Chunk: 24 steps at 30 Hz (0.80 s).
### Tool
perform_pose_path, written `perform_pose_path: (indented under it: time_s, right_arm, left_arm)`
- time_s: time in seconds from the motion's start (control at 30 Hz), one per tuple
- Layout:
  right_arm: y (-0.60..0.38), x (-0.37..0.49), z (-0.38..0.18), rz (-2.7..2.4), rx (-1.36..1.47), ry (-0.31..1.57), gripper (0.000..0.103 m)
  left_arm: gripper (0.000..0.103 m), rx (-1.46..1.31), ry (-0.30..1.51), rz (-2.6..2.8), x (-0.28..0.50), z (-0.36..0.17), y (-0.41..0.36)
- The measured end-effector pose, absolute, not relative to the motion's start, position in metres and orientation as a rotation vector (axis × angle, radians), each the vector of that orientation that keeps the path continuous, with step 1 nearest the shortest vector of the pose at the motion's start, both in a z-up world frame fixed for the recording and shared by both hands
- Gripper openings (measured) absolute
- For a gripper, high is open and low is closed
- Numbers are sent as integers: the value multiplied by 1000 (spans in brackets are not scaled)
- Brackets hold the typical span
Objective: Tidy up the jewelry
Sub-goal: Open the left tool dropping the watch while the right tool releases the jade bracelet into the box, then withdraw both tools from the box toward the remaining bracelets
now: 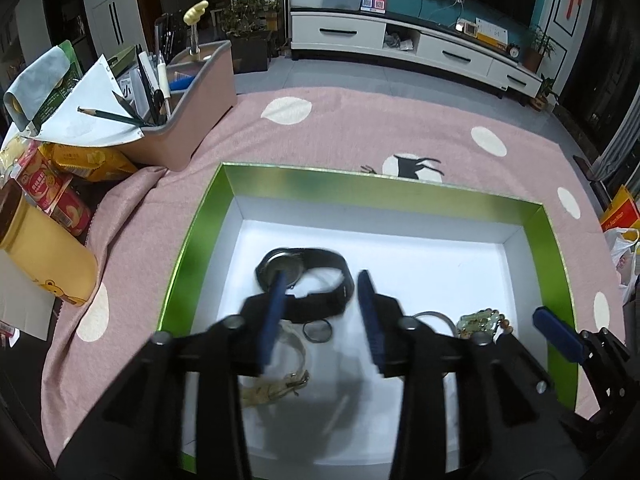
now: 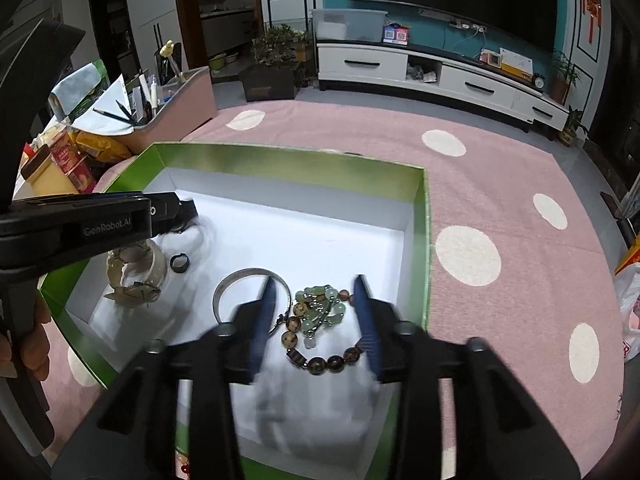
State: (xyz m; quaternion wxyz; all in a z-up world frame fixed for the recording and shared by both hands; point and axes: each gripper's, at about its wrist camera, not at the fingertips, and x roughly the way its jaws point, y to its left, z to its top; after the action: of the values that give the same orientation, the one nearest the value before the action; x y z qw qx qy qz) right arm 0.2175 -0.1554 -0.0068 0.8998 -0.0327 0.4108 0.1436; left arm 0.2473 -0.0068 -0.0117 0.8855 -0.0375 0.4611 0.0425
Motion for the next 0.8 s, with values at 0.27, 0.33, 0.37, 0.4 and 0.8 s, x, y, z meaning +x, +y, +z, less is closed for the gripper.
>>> perform_pose_path:
  time_s: [0.27,0.33,0.37,0.4,0.8]
  right_arm:
    - [-165,203,9,281,-34,806,59]
    - [-169,197,15,284,-13,789,62]
    - [-174,193,20,292,8,780,62]
    - [-176,191,22,294,19,778,62]
    - [-246,148,53,302,248,737,65]
  left_arm:
    - [72,-121,912,79,234,7,-1]
    - [75,-137,898,74,229,12,1]
    - [77,-145,892,70,225,14,2]
    - [79,-153,885,63,221,17,3]
    - [97,-190,838,1,154,40,24]
